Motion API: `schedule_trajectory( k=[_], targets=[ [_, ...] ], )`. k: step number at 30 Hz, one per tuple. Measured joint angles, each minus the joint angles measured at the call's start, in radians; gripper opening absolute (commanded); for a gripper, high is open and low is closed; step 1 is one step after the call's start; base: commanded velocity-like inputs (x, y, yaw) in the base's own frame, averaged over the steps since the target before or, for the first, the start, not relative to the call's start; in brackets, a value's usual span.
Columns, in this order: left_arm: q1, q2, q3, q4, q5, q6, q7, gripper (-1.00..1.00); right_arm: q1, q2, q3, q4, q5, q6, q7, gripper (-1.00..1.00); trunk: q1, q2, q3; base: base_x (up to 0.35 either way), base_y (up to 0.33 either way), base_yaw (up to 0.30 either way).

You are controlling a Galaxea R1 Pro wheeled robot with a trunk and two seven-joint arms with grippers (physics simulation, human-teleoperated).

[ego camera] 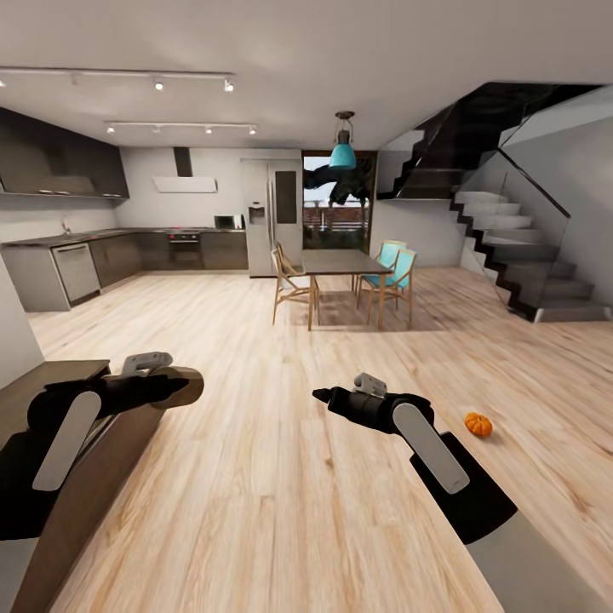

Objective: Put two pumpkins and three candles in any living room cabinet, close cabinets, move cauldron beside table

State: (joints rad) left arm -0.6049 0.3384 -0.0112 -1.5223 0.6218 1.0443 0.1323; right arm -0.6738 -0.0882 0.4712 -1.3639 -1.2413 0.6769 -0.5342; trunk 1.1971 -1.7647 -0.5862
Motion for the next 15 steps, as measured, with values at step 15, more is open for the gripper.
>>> schedule_trajectory(
  k=[15],
  targets=[
    [0.000,0.000,0.000,0.000,0.000,0.000,0.000,-1.00,0.000,0.000,0.000,0.000,0.000,0.000,0.000,1.00,0.000,0.000,0.000,0.335,-0.076,0.000]
  ],
)
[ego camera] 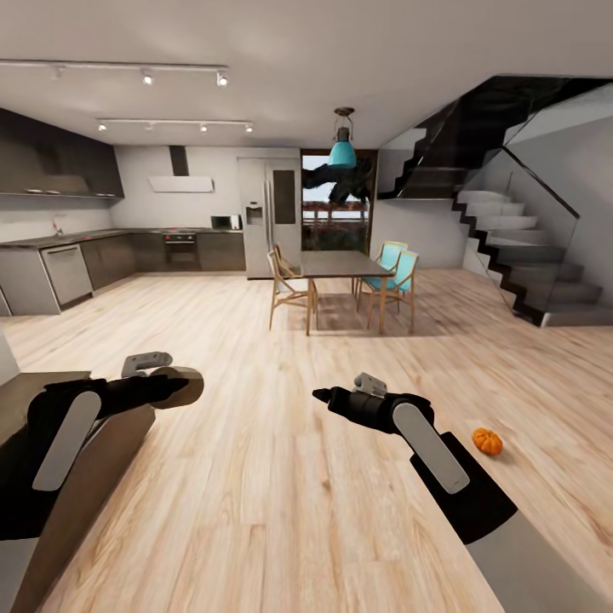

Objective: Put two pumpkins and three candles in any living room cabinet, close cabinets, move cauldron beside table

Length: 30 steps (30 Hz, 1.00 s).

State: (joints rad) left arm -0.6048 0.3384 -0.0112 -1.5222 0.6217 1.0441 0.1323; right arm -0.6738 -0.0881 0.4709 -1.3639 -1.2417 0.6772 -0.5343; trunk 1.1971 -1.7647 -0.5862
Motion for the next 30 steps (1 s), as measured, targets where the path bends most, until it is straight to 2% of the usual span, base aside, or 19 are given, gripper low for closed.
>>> schedule_trajectory(
  k=[18,30],
  targets=[
    [0.000,0.000,0.000,0.000,0.000,0.000,0.000,-1.00,0.000,0.000,0.000,0.000,0.002,-0.001,-0.002,1.00,0.000,0.000,0.000,0.335,-0.105,0.000],
    [0.000,-0.001,0.000,0.001,0.000,0.000,0.001,-1.00,0.000,-0.012,-0.008,0.000,-0.007,0.002,-0.001,1.00,0.000,0.000,0.000,0.335,-0.105,0.000]
  ],
)
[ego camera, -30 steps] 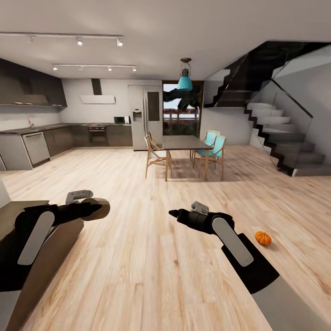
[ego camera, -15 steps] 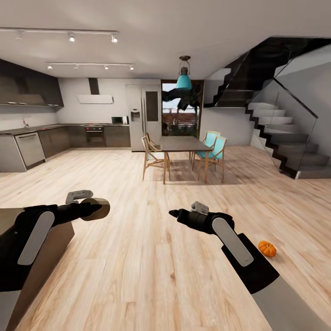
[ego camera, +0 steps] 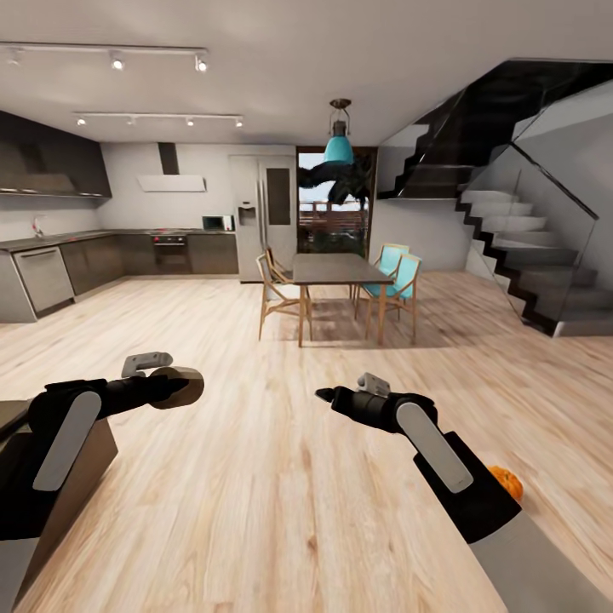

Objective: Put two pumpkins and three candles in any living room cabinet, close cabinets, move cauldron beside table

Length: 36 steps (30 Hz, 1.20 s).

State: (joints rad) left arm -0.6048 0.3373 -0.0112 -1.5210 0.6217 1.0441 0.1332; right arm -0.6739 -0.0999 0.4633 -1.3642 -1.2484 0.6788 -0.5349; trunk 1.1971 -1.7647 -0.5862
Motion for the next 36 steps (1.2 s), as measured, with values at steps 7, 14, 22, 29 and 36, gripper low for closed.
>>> schedule_trajectory(
  k=[7,14,22,29,36],
  targets=[
    [-0.001,0.000,-0.001,0.000,0.001,0.000,-0.001,-1.00,0.000,-0.003,-0.002,0.002,0.002,0.002,-0.001,1.00,0.000,0.000,0.000,0.335,-0.105,0.047],
    [-0.002,-0.001,-0.001,0.001,0.002,0.000,0.001,-1.00,0.000,0.000,-0.001,0.003,0.006,0.002,-0.001,1.00,0.000,0.000,0.000,0.335,-0.105,0.161],
    [-0.003,-0.006,-0.003,0.002,-0.001,0.000,0.007,-1.00,0.000,-0.003,-0.001,0.004,0.005,0.001,-0.002,1.00,0.000,0.000,0.003,0.335,-0.105,0.261],
    [-0.004,-0.009,-0.004,0.024,-0.002,0.000,0.012,-1.00,0.000,0.003,-0.002,0.004,0.007,0.001,-0.001,1.00,0.000,0.000,0.007,0.335,-0.105,0.274],
    [-0.004,-0.009,-0.005,0.067,-0.001,0.000,0.005,-1.00,0.000,0.001,-0.002,0.004,0.005,0.002,0.000,1.00,0.000,0.000,0.011,0.335,-0.106,0.275]
  ],
)
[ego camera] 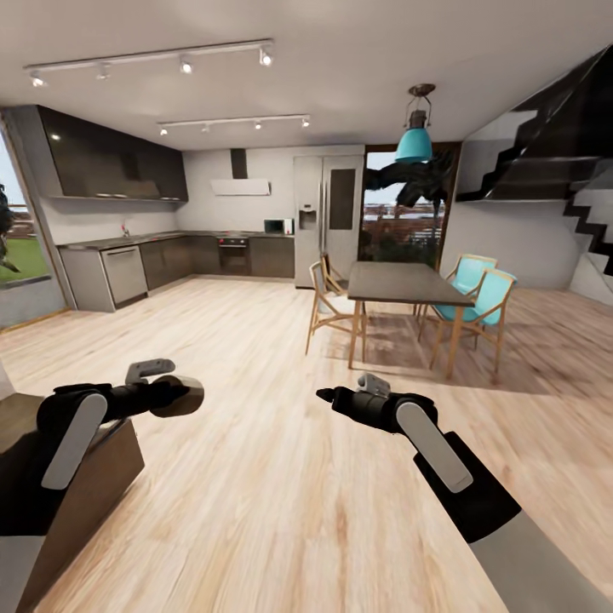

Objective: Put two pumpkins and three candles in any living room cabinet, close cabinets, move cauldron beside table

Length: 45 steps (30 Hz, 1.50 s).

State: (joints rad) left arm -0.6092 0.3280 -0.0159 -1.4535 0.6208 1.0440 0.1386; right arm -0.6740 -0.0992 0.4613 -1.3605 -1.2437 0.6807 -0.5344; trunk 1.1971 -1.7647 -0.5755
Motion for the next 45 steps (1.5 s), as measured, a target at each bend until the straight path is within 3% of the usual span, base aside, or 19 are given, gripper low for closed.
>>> schedule_trajectory(
  k=[45],
  targets=[
    [0.000,0.000,-0.001,0.003,0.001,-0.001,-0.001,-1.00,0.001,0.005,0.000,0.000,0.005,-0.001,-0.001,1.00,0.000,0.000,0.027,0.294,-0.163,0.275]
  ],
)
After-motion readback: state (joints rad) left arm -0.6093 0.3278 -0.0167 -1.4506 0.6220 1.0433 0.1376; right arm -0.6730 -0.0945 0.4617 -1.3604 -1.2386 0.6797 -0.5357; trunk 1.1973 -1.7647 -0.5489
